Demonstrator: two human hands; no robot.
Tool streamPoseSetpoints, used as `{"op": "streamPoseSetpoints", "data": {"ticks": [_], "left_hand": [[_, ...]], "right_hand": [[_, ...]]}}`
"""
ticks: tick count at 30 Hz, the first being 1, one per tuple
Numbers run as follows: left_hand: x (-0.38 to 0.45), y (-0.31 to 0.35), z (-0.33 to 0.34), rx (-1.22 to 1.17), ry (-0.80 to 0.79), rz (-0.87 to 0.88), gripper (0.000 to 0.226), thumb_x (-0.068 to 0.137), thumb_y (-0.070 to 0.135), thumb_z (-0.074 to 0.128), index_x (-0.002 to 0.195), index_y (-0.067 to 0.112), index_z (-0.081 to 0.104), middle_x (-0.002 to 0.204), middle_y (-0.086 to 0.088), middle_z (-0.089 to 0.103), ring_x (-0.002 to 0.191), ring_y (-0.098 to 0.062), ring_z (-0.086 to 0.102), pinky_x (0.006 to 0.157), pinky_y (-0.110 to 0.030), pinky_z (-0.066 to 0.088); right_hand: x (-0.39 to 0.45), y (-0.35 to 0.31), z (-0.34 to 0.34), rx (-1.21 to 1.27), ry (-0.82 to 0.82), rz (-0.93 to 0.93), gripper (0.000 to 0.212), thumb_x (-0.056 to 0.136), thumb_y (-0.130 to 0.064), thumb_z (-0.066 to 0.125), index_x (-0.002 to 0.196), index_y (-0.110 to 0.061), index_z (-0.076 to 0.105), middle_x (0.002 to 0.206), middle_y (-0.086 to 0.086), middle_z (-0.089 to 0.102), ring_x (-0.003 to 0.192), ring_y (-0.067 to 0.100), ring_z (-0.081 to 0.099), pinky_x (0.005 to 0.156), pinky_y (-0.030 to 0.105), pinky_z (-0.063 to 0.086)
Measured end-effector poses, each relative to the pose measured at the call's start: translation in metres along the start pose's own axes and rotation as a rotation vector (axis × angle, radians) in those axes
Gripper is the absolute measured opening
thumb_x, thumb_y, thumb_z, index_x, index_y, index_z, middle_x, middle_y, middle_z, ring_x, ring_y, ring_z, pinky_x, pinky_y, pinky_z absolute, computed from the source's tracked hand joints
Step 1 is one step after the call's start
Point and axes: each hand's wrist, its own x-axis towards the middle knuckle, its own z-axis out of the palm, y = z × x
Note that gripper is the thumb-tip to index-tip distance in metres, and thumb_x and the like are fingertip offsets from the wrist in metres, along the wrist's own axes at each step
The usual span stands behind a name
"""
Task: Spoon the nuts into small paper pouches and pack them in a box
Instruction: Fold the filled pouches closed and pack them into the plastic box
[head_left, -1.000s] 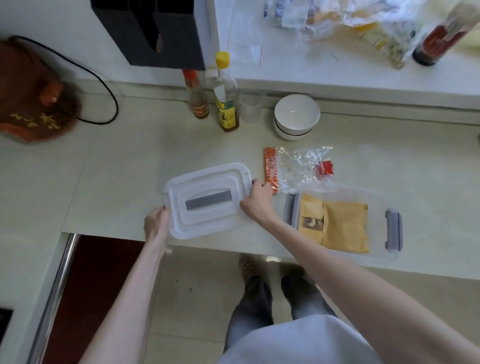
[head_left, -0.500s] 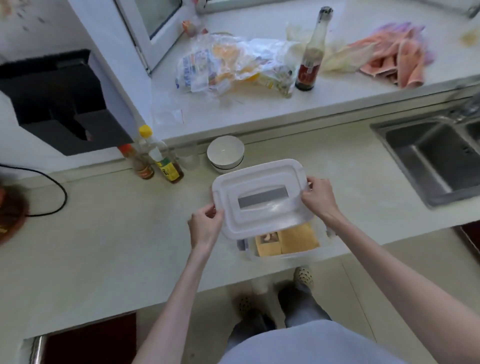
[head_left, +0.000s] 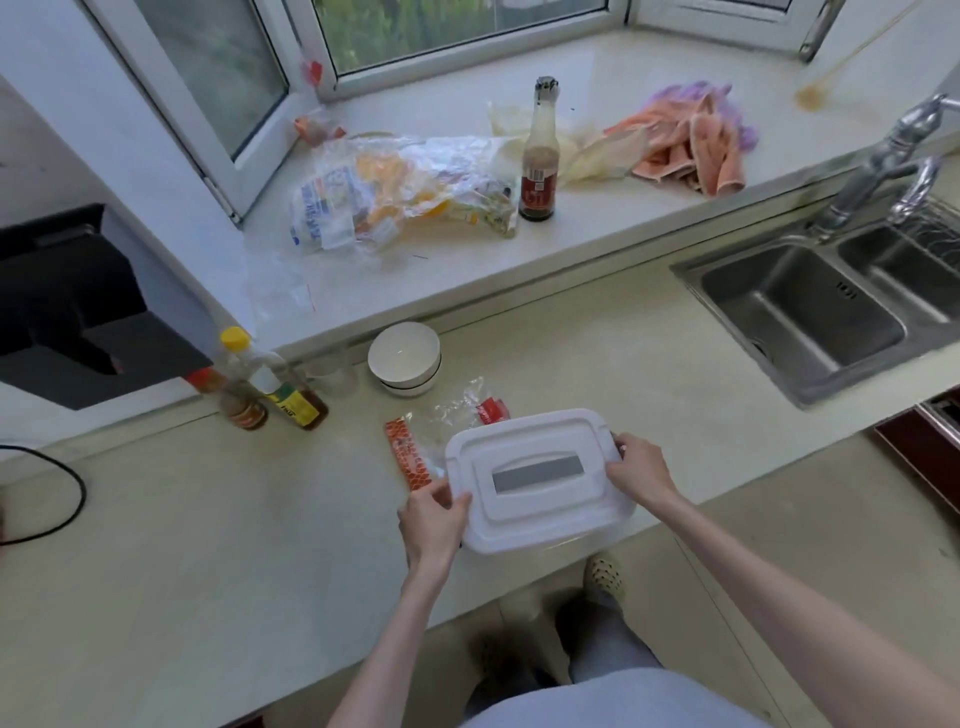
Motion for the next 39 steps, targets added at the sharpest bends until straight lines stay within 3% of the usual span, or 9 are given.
{"op": "streamPoseSetpoints", "data": {"ticks": [7, 11, 15, 17, 20, 22, 25, 32, 39], "left_hand": [[0.001, -0.025, 0.0, 0.004, -0.059, -0.24, 0.022, 0.072, 0.033, 0.084, 0.079, 0.021, 0.067, 0.081, 0.001, 0.07, 0.076, -0.018, 0.067, 0.076, -0.041, 0.06], [0.007, -0.025, 0.0, 0.053, -0.074, -0.292, 0.06, 0.071, 0.038, 0.085, 0.118, 0.018, 0.054, 0.117, -0.007, 0.062, 0.103, -0.024, 0.06, 0.086, -0.038, 0.052], [0.014, -0.02, -0.003, -0.088, -0.222, -0.442, 0.083, 0.076, 0.034, 0.082, 0.143, 0.009, 0.04, 0.138, -0.012, 0.052, 0.12, -0.029, 0.054, 0.102, -0.045, 0.047], [0.014, -0.021, -0.003, -0.129, -0.275, -0.448, 0.067, 0.081, 0.031, 0.078, 0.136, 0.007, 0.049, 0.128, -0.008, 0.06, 0.105, -0.023, 0.059, 0.094, -0.041, 0.052], [0.01, -0.021, 0.002, -0.152, -0.265, -0.378, 0.039, 0.085, 0.027, 0.073, 0.119, 0.011, 0.064, 0.097, 0.001, 0.069, 0.083, -0.014, 0.066, 0.071, -0.032, 0.057], [0.003, -0.018, 0.005, -0.064, -0.207, -0.301, 0.028, 0.085, 0.027, 0.072, 0.11, 0.013, 0.067, 0.094, 0.0, 0.07, 0.081, -0.015, 0.067, 0.072, -0.035, 0.059], [-0.006, -0.013, 0.006, 0.131, -0.102, -0.13, 0.02, 0.085, 0.028, 0.07, 0.102, 0.017, 0.068, 0.082, 0.006, 0.066, 0.068, -0.008, 0.061, 0.052, -0.019, 0.046], [-0.014, -0.001, 0.008, 0.366, -0.008, -0.068, 0.013, 0.087, 0.03, 0.064, 0.084, 0.017, 0.065, 0.073, 0.003, 0.064, 0.057, -0.006, 0.053, 0.049, -0.016, 0.034], [-0.006, -0.003, 0.011, 0.376, -0.029, -0.12, 0.012, 0.088, 0.033, 0.063, 0.09, 0.021, 0.067, 0.074, 0.005, 0.065, 0.061, -0.012, 0.055, 0.051, -0.022, 0.038]], "right_hand": [[0.013, 0.007, -0.002, -0.04, -0.005, -0.027, 0.018, 0.077, -0.003, 0.061, 0.094, -0.001, 0.066, 0.092, 0.016, 0.068, 0.086, 0.031, 0.062, 0.079, 0.045, 0.054], [0.023, 0.009, -0.005, -0.022, -0.041, 0.058, 0.022, 0.074, -0.008, 0.066, 0.096, -0.01, 0.063, 0.114, 0.018, 0.053, 0.099, 0.036, 0.057, 0.082, 0.043, 0.053], [0.023, 0.008, -0.009, 0.08, -0.163, 0.148, 0.07, 0.078, -0.012, 0.066, 0.14, -0.013, 0.032, 0.121, 0.015, 0.047, 0.093, 0.029, 0.054, 0.062, 0.034, 0.049], [0.021, 0.007, -0.012, 0.109, -0.224, 0.199, 0.069, 0.081, -0.014, 0.065, 0.14, -0.011, 0.029, 0.11, 0.013, 0.051, 0.084, 0.025, 0.056, 0.055, 0.028, 0.046], [0.02, 0.007, -0.011, 0.024, -0.223, 0.16, 0.015, 0.079, -0.012, 0.059, 0.088, -0.01, 0.047, 0.08, 0.008, 0.052, 0.065, 0.024, 0.053, 0.052, 0.03, 0.041], [0.019, 0.005, -0.006, -0.073, -0.187, 0.103, 0.013, 0.079, -0.011, 0.055, 0.072, -0.008, 0.046, 0.07, 0.007, 0.05, 0.06, 0.024, 0.048, 0.051, 0.028, 0.04], [0.015, 0.001, -0.001, -0.207, -0.148, 0.065, 0.015, 0.083, -0.013, 0.053, 0.071, -0.008, 0.046, 0.068, 0.005, 0.05, 0.059, 0.021, 0.048, 0.048, 0.027, 0.034], [0.004, -0.006, 0.005, -0.482, 0.02, -0.108, 0.039, 0.078, -0.006, 0.056, 0.058, -0.021, 0.026, 0.052, -0.001, 0.04, 0.051, 0.021, 0.044, 0.042, 0.025, 0.027], [0.016, -0.001, 0.001, -0.459, -0.095, -0.099, 0.016, 0.082, -0.012, 0.052, 0.067, -0.009, 0.048, 0.067, 0.008, 0.055, 0.061, 0.026, 0.05, 0.045, 0.029, 0.031]]}}
